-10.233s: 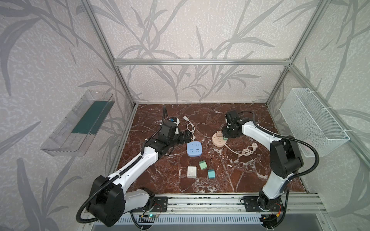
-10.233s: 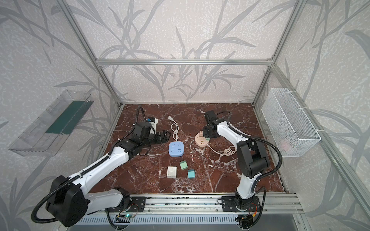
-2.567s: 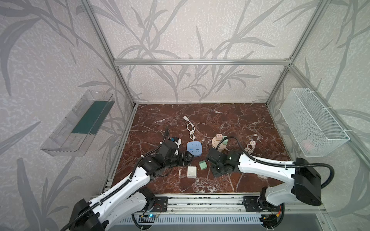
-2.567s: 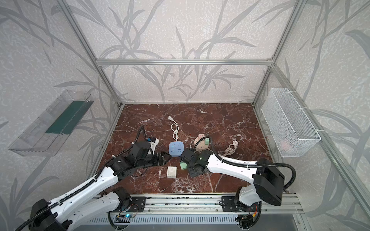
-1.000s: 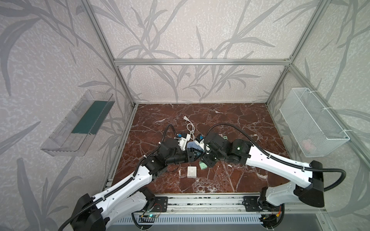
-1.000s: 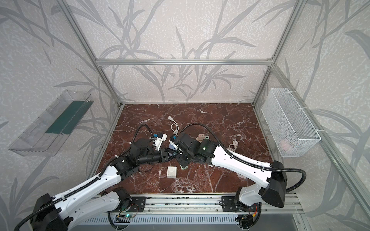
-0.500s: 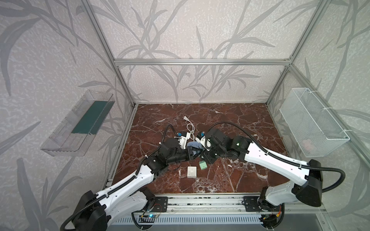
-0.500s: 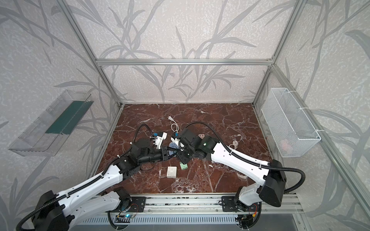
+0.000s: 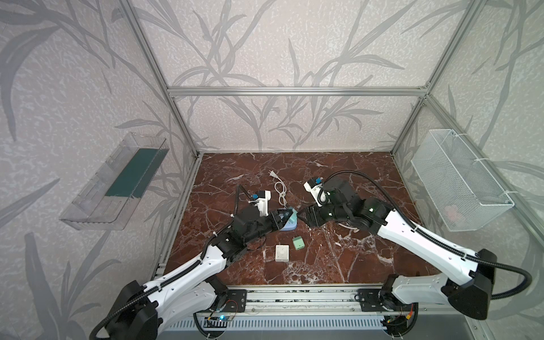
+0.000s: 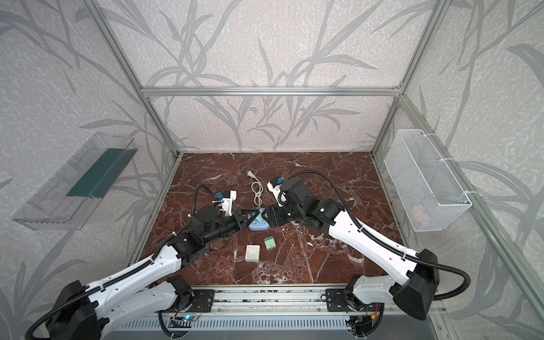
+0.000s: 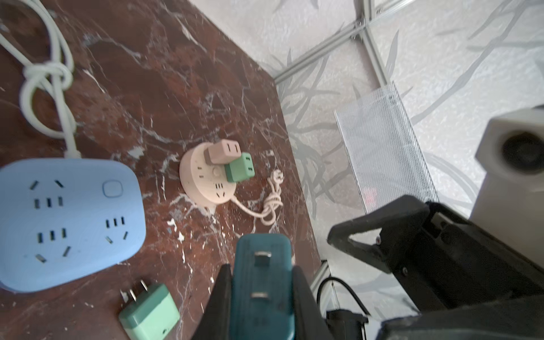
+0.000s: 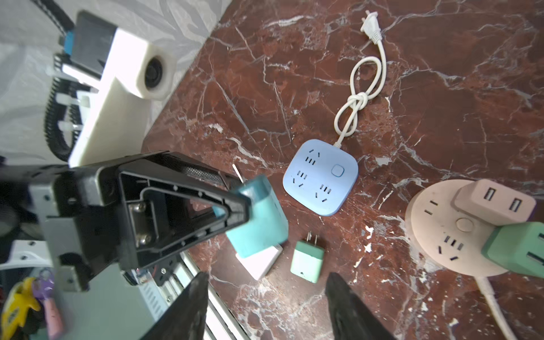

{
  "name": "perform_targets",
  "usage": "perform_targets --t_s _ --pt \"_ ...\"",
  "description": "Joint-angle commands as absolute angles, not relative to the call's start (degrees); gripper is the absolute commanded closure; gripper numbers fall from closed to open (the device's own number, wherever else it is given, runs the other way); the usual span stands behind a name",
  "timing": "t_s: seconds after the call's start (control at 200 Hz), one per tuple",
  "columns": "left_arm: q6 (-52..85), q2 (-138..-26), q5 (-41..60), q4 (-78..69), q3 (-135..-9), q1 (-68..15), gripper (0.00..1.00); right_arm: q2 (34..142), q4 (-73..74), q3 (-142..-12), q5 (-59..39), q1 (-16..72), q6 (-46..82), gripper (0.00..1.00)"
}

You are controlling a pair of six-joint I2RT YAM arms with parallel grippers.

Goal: Insert the plug
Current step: 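Close the left gripper on the teal charger held by the right gripper, then rotate the teal charger upward with both grippers, lifting it above the table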

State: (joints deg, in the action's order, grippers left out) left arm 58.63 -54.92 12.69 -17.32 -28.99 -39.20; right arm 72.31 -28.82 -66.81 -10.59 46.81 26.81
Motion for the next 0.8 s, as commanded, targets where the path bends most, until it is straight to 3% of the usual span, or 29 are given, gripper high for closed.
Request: perform_targets --t_s 0.0,0.185,0.435,0.795 --pt "62.7 -52.6 1.6 -27.2 -28.1 -38.8 1.00 69.0 -14.5 -60.3 -11.1 45.3 39.6 0.37" --pt "64.6 -53.0 -2.0 -31.2 -30.6 -38.9 1.00 69.9 11.8 -50.4 -15.0 44.7 51.7 0.38" --pt "70.7 -55.3 -3.1 -39.8 -29.5 -38.9 1.00 74.3 44.6 -42.2 -17.1 44.6 64.8 0.48" --pt "77.1 -61.5 0.1 -49.9 -29.2 -39.4 1.00 80.0 54.2 -42.4 -16.8 44.7 68.4 0.55"
